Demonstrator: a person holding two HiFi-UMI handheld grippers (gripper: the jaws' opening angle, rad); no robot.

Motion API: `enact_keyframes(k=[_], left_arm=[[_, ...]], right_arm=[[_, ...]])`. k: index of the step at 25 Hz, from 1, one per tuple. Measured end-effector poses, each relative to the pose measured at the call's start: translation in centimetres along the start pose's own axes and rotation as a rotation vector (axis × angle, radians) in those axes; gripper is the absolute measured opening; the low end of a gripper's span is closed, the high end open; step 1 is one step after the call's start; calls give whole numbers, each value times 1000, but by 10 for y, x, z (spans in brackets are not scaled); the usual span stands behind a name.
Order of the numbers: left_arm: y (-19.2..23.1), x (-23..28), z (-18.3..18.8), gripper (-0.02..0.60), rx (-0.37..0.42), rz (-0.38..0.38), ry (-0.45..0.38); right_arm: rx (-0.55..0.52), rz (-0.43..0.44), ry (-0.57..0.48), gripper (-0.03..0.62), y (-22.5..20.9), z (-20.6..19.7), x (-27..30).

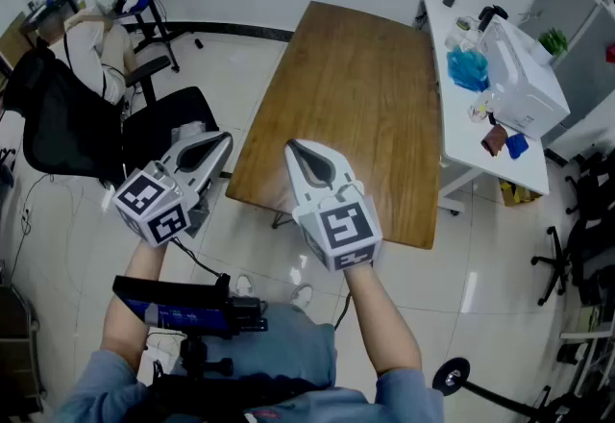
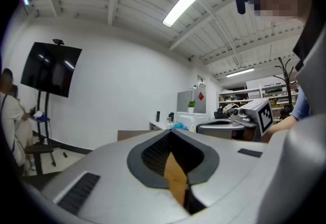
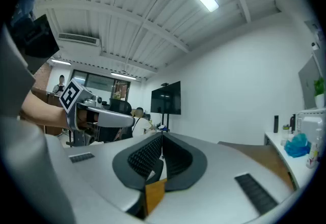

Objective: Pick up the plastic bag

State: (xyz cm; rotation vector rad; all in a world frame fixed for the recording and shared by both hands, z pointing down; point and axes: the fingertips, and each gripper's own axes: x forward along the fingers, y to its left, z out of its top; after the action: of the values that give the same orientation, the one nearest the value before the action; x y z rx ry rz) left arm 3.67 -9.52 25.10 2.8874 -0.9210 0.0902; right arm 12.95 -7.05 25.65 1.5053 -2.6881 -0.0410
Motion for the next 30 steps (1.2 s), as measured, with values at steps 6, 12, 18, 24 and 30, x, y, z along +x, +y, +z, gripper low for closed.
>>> enact_keyframes(k=[6, 12, 18, 24, 30], left_arm=[[42, -32, -7, 9, -5, 104, -19], [91, -100, -17, 9, -21, 279, -30], [143, -156, -26, 9, -47, 364, -47], [173, -182, -34, 11, -42, 368, -35], [197, -187, -51, 14, -62, 350, -46]], right_arm=[[3, 85, -4, 15, 29, -6, 46], [-10, 246, 7, 30, 94, -6, 101], [0, 333, 8, 31, 157, -5, 157], [19, 353, 18, 31, 200, -12, 192], [119, 328, 26, 33, 217, -32, 218]])
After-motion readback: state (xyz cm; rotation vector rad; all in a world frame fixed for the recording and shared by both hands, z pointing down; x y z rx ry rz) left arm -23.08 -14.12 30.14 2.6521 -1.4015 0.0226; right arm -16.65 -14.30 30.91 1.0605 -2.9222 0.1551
